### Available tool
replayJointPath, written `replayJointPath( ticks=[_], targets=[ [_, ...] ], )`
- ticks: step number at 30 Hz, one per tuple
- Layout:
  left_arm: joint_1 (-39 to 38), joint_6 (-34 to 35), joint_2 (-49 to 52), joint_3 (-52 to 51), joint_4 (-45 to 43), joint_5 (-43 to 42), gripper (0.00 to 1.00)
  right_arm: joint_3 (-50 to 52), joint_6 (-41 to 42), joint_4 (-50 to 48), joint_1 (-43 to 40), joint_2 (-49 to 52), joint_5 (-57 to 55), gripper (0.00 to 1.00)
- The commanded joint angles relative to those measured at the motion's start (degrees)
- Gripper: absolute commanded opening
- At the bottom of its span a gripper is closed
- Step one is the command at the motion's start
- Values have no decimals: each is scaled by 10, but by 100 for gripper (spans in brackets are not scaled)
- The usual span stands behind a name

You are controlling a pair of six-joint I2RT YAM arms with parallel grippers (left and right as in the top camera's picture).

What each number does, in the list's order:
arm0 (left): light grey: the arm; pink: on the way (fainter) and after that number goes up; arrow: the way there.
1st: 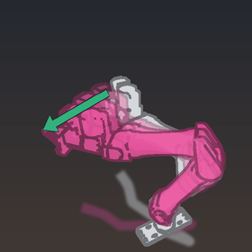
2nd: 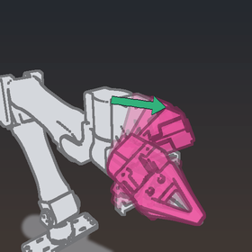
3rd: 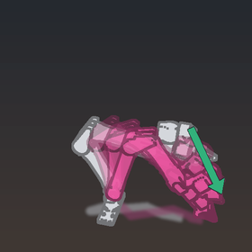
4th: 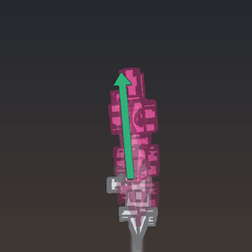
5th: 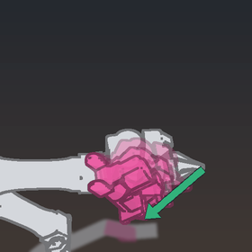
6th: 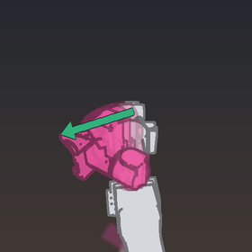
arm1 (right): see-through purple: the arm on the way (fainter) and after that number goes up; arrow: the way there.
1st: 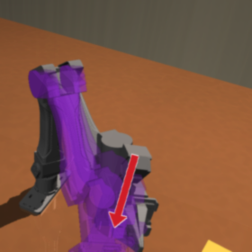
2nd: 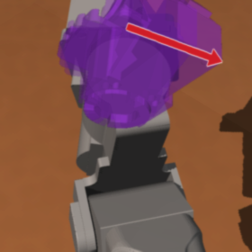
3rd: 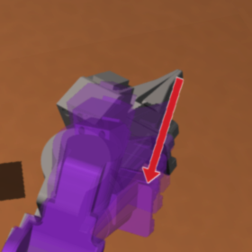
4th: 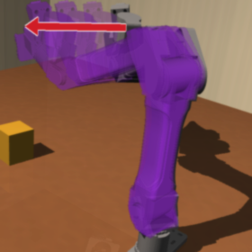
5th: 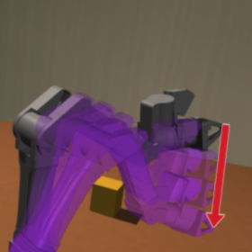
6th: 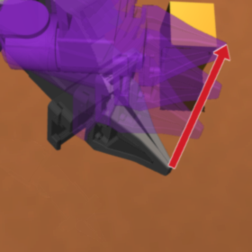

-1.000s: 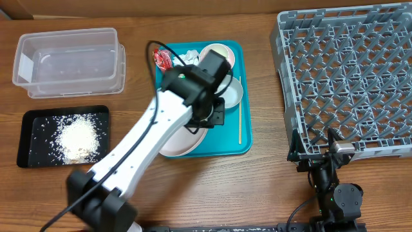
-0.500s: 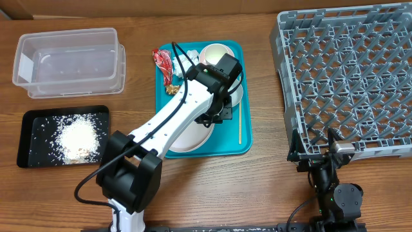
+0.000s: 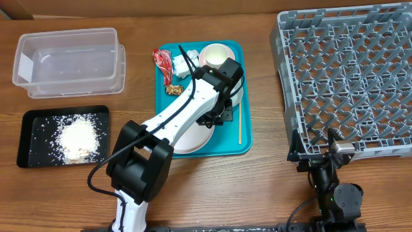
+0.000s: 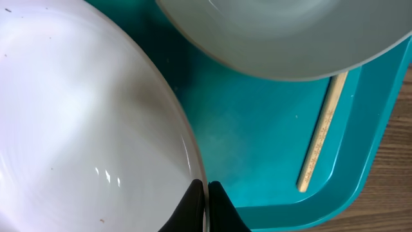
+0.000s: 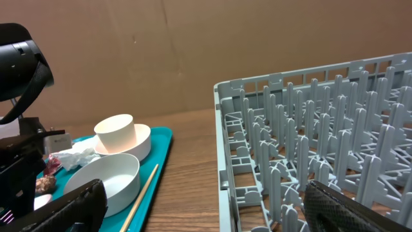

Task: Sort waste into correct bins and load items into the dishwasher
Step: 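Carry the empty plate back and lower it onto the teal tray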

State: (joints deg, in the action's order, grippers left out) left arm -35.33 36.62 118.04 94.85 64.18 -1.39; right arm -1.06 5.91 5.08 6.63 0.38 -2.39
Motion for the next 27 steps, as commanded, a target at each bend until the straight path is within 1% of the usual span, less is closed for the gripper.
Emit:
replayJointPath(
  ticks=[1, 2, 9, 14, 17, 20, 22, 27],
  targets=[
    [-3, 11, 6, 0, -4, 5, 9, 6, -4, -5, 2, -2, -5, 100],
    [-3, 11, 6, 0, -4, 5, 14, 6, -4, -5, 2, -2, -5, 100],
    [-2, 7, 4, 10, 3, -7, 15, 6, -4, -5, 2, -2, -5, 100],
    [-2, -9, 3, 47, 29, -18, 15, 6, -4, -5, 2, -2, -5, 100],
    [-2, -9, 3, 84, 71, -16, 11, 6, -4, -5, 2, -2, -5, 100],
    [1, -9, 3, 131, 123, -14, 4, 6, -4, -5, 2, -2, -5, 100],
    [2, -8, 2, 157, 158, -3, 4, 6, -4, -5, 2, -2, -5, 100],
    [6, -3, 2, 209, 245, 61, 4, 6, -4, -5, 2, -2, -5, 100]
  ],
)
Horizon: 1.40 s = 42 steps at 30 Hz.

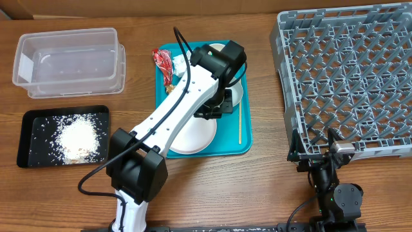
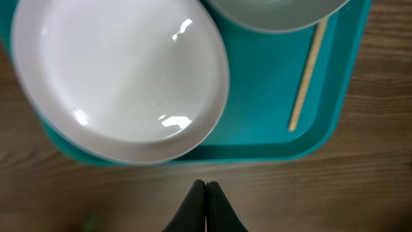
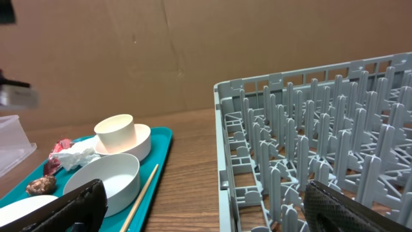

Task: Sort waste into correct bins and load items into the dishwasher
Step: 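Carry the empty plate back and lower it onto the teal tray, then release the plate and move the left gripper to the food scrap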

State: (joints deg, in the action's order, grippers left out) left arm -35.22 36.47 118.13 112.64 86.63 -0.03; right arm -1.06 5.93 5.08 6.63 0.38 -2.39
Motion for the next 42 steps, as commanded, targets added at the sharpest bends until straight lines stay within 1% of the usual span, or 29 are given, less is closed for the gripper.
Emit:
replayJointPath(
  ticks=[1, 6, 11, 14, 16, 17, 18, 19, 20, 25, 29, 32, 35, 38, 42],
  targets=[
    [5, 0, 1, 39, 36, 57, 4, 6, -4, -5, 2, -2, -5, 100],
    [5, 10, -19, 53, 78, 83, 6, 6, -4, -5, 2, -2, -5, 100],
    [5, 30, -74, 53, 78, 100, 6, 6, -4, -5, 2, -2, -5, 100],
    [5, 50, -123, 53, 78, 120, 10, 6, -4, -5, 2, -2, -5, 100],
    [5, 51, -159, 53, 78, 123, 15, 6, -4, -5, 2, -2, -5, 100],
    [5, 51, -175, 53, 78, 124, 27, 6, -4, -5, 2, -2, -5, 100],
    [5, 51, -186, 53, 79, 126, 54, 6, -4, -5, 2, -2, -5, 100],
    [5, 50, -196, 53, 79, 131, 88, 6, -4, -5, 2, -2, -5, 100],
    [5, 51, -204, 53, 79, 142, 100, 6, -4, -5, 2, -2, -5, 100],
    [7, 38, -204, 44, 80, 157, 100, 6, -4, -5, 2, -2, -5, 100],
    [12, 71, -190, 24, 73, 157, 100, 6, -4, -5, 2, -2, -5, 100],
    [19, 90, -177, 9, 49, 157, 100, 6, -4, -5, 2, -2, -5, 100],
    [25, 90, -162, -4, 22, 160, 100, 6, -4, -5, 2, -2, -5, 100],
    [35, 90, -141, -4, 5, 181, 100, 6, -4, -5, 2, -2, -5, 100],
    [59, 90, -110, -4, -16, 191, 100, 6, -4, -5, 2, -2, -5, 100]
  ],
)
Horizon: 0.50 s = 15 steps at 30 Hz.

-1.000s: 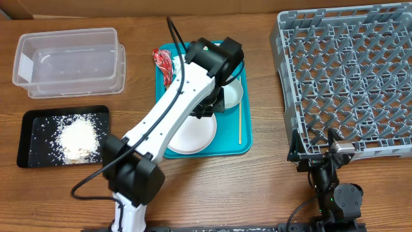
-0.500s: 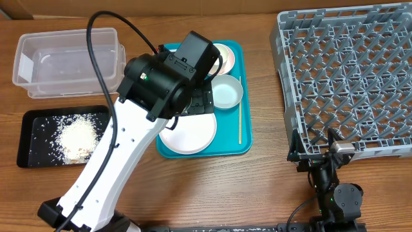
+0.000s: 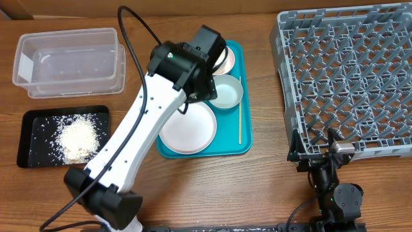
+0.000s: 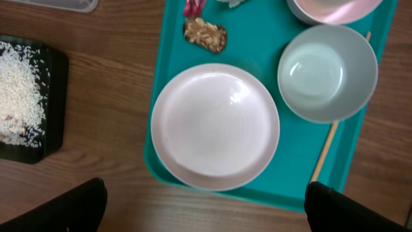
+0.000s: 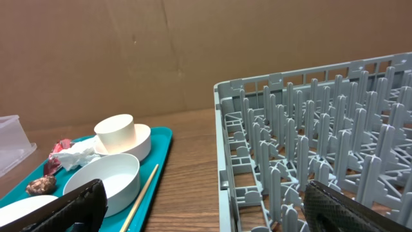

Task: Sort waste into correct bins and load items into the dishwasher
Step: 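Release the plate and move the left gripper to the food scrap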

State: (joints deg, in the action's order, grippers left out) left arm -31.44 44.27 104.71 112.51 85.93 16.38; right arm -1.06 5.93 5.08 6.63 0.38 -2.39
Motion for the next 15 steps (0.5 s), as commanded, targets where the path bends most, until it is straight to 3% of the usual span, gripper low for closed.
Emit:
replayJointPath(
  ticks=[1, 8, 15],
  targets=[
    [30, 12, 31, -3, -13, 26, 100, 6, -4, -5, 2, -2, -5, 100],
    [92, 6, 95, -3, -41, 4, 100, 6, -4, -5, 2, -2, -5, 100],
    [117, -95, 171, -3, -118, -89, 100, 6, -4, -5, 2, -2, -5, 100]
  ],
)
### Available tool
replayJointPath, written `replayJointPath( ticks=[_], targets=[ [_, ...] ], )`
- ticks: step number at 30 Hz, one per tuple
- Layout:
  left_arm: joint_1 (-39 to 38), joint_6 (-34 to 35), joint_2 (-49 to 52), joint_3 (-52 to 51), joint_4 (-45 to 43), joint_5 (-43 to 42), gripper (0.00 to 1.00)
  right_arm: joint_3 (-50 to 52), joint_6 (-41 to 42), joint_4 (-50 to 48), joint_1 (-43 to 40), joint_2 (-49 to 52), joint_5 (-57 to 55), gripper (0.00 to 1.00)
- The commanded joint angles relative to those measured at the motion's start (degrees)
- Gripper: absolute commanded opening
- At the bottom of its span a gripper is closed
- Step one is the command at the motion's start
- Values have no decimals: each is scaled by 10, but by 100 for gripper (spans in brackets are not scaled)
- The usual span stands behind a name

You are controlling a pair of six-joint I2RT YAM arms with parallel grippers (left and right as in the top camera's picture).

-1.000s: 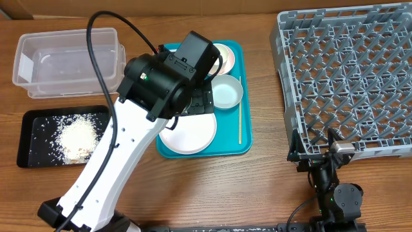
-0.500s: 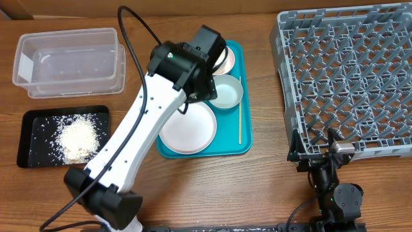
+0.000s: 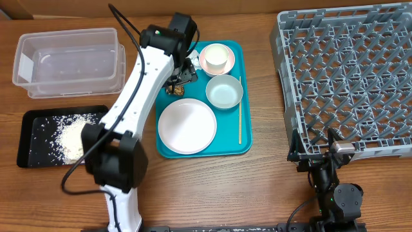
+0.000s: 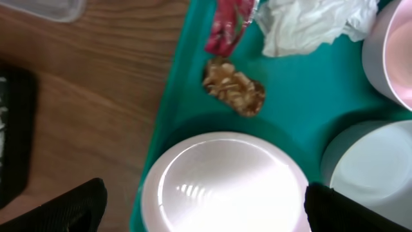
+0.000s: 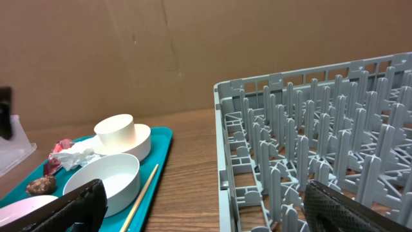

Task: Sort waste into correct bins and load items into the dishwasher
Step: 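Release the plate and move the left gripper to the food scrap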

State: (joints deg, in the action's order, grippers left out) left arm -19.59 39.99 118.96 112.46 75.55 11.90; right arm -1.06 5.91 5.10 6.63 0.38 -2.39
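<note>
My left gripper (image 4: 206, 216) is open and hangs over the far-left part of the teal tray (image 3: 244, 147). Just ahead of its fingers lie a brown food scrap (image 4: 233, 95), a red wrapper (image 4: 228, 29) and a crumpled tissue (image 4: 309, 22). The white plate (image 3: 187, 127) lies under the jaws. A pale bowl (image 3: 224, 91), a cup in a pink bowl (image 3: 216, 58) and a chopstick (image 3: 240, 119) share the tray. My right gripper (image 5: 206, 212) is open and low by the near-left corner of the grey dish rack (image 3: 347, 77), holding nothing.
A clear plastic bin (image 3: 69, 61) stands at the far left. A black tray of rice (image 3: 61, 135) lies in front of it. The left arm (image 3: 138, 109) reaches across the table's left side to the tray.
The left gripper, still open, has dropped lower and shifted from over the tray's middle to its far-left part, above the scrap and wrapper. The right arm has not moved.
The left gripper was shut low at the plate's rim. It was then still shut but higher, above the plate's near edge. After that it was open high over the whole tray, and now it is open lower over the waste items. The right gripper stayed still.
</note>
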Motion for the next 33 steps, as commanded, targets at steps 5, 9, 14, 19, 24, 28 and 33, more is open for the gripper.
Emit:
replayJointPath(
  ticks=[5, 9, 14, 19, 24, 28, 33],
  targets=[
    [3, -71, 55, -3, -58, -48, 100, 6, -4, -5, 2, -2, -5, 100],
    [17, -48, 69, -3, -66, -54, 100, 6, -4, -5, 2, -2, -5, 100],
    [37, -49, 90, -3, -63, -58, 100, 6, -4, -5, 2, -2, -5, 100],
    [48, -36, 118, -3, -60, -96, 100, 6, -4, -5, 2, -2, -5, 100],
    [48, -27, 141, -3, -81, -105, 100, 6, -4, -5, 2, -2, -5, 100],
    [48, -27, 146, -3, -101, -115, 100, 6, -4, -5, 2, -2, -5, 100],
    [49, -27, 146, -3, -111, -113, 100, 6, -4, -5, 2, -2, -5, 100]
  ],
)
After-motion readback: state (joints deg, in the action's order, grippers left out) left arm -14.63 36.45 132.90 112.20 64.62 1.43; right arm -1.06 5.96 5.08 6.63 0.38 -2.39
